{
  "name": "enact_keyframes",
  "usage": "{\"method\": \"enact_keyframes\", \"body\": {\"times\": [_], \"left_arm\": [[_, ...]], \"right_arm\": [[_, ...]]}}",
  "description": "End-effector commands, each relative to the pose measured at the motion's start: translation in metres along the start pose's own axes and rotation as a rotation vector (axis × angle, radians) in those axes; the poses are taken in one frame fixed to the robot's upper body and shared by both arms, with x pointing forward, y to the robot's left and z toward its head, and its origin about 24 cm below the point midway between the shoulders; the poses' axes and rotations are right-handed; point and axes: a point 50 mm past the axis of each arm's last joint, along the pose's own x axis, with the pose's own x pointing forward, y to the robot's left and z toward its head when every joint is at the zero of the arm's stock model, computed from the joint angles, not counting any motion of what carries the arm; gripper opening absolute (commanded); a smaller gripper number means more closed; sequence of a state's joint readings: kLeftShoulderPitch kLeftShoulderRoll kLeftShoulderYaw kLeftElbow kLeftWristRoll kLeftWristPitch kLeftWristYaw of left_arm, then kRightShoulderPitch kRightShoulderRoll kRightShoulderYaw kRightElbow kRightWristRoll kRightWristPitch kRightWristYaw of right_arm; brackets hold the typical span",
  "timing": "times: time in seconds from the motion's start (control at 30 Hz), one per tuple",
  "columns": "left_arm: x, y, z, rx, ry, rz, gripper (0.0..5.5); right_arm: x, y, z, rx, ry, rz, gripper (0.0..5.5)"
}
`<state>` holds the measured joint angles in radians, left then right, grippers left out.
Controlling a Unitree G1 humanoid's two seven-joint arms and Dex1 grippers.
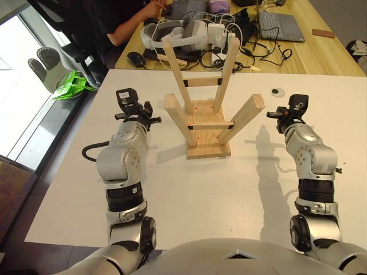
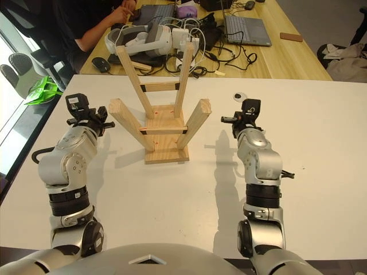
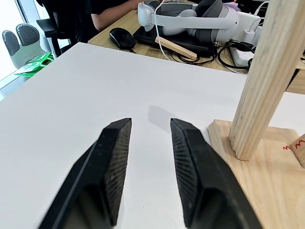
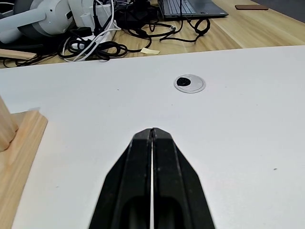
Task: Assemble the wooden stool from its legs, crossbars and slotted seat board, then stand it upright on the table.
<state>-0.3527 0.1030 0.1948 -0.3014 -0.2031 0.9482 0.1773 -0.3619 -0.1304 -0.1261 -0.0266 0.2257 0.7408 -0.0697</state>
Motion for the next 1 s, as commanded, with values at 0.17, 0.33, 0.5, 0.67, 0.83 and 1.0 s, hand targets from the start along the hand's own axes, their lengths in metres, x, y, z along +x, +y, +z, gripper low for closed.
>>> {"method": "enact_keyframes", "body": {"times": [0.17,0.33,0.5,0.67,0.83,1.0], "left_arm": [[-0.014,0.019,-0.009,0.091,0.016,0.046,1.53],[-0.017,0.07,0.001,0.139,0.004,0.177,1.53],[-0.01,0.054,0.01,0.103,-0.027,0.139,1.53],[-0.01,-0.047,0.009,-0.023,-0.026,-0.118,1.53],[-0.027,-0.093,0.008,-0.053,-0.006,-0.253,1.53],[-0.021,-0.062,0.0,-0.038,0.025,-0.156,1.53]], "right_arm": [[-0.003,-0.033,0.005,-0.048,-0.03,-0.111,0.0],[-0.007,-0.093,0.022,-0.097,-0.062,-0.268,0.0],[-0.001,-0.089,0.028,-0.08,-0.083,-0.253,0.0],[0.007,0.001,0.017,0.023,-0.072,-0.006,0.0],[-0.013,0.076,0.023,0.095,-0.088,0.285,0.0],[-0.014,0.059,0.021,0.073,-0.066,0.25,0.0]]}}
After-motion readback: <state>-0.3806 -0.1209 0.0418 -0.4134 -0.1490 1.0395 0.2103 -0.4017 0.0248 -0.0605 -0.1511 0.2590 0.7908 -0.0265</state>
